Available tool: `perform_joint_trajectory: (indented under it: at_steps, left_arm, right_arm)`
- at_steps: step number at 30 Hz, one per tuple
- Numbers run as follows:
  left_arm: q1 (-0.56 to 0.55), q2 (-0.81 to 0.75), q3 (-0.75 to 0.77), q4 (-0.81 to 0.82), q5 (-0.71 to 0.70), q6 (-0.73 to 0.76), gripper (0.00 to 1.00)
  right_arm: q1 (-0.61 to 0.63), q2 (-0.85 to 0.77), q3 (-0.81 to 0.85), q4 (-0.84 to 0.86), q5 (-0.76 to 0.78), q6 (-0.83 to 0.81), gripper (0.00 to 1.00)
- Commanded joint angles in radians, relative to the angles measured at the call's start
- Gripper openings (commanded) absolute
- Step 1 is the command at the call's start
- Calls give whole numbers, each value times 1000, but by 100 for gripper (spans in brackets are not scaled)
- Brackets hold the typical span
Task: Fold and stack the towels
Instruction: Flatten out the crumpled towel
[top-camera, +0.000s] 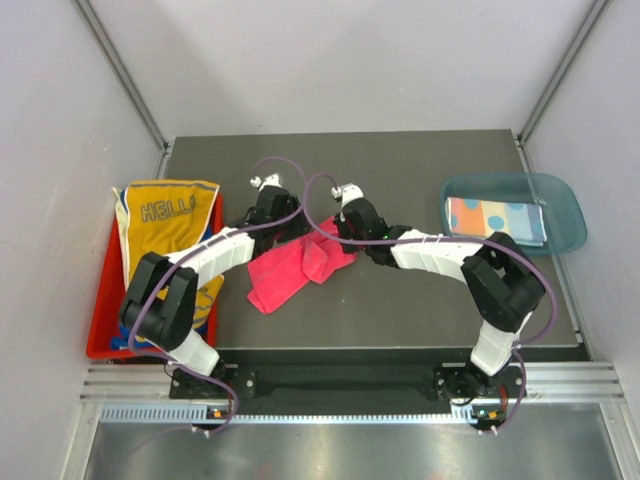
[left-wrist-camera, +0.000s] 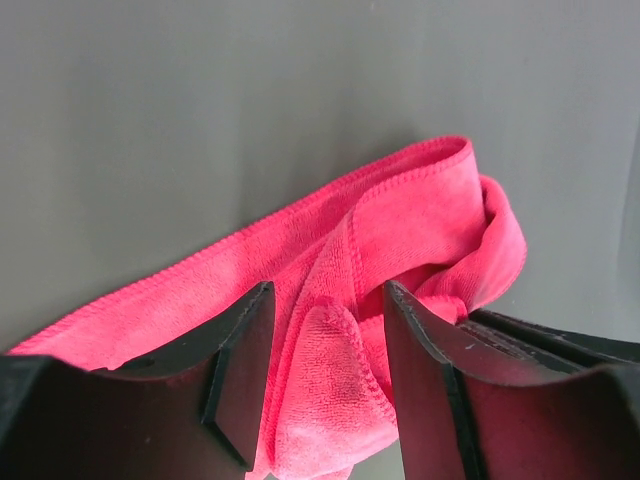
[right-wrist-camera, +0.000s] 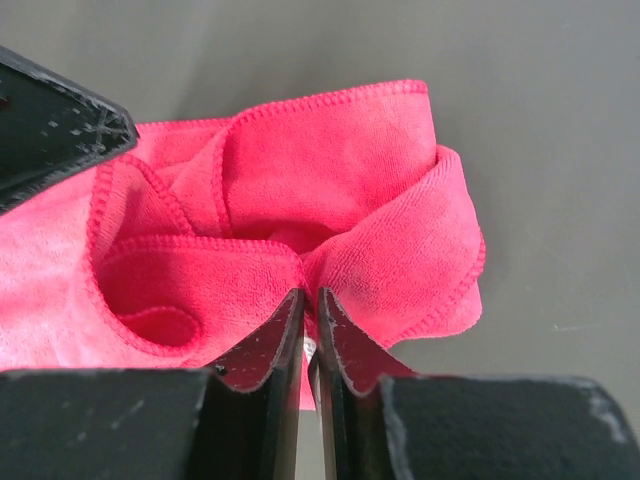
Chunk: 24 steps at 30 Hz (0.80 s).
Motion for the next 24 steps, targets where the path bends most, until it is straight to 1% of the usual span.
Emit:
perform_joint_trajectory:
  at_steps: [1,7,12,15,16,18,19,20,22,24]
  left_arm:
    - [5,27,39,-8,50,-27,52]
    - [5,53,42,13,84,-41,52]
    - [5,53,45,13,95,-48,45]
    - [5,48,46,4,92,-48,35]
    - [5,47,45,1,85,-48,27]
    - [5,41,45,-10,78,-48,22]
    - [5,36,46,-16,75,-45,11]
    - [5,29,46,-19,72,-42,7]
    - [5,18,46,-36,69,-36,0]
    - [5,2,45,-54,32,-33,0]
  right_arm:
    - [17,-54,-8,33,19,12,10]
    - [15,-64,-20,38,23,16,9]
    - [12,-80,-32,38,27,16,9]
    - [9,-89,-39,42,27,19,7]
    - [7,-97,-42,42,26,21,6]
    - [4,-101,-49,47,18,22,4]
    - [4,-109,-52,47,18,25,2]
    - [1,-114,-55,47,16,27,1]
    - [0,-130,-68,49,16,27,0]
    - [-5,-141,-78,52,15,27,0]
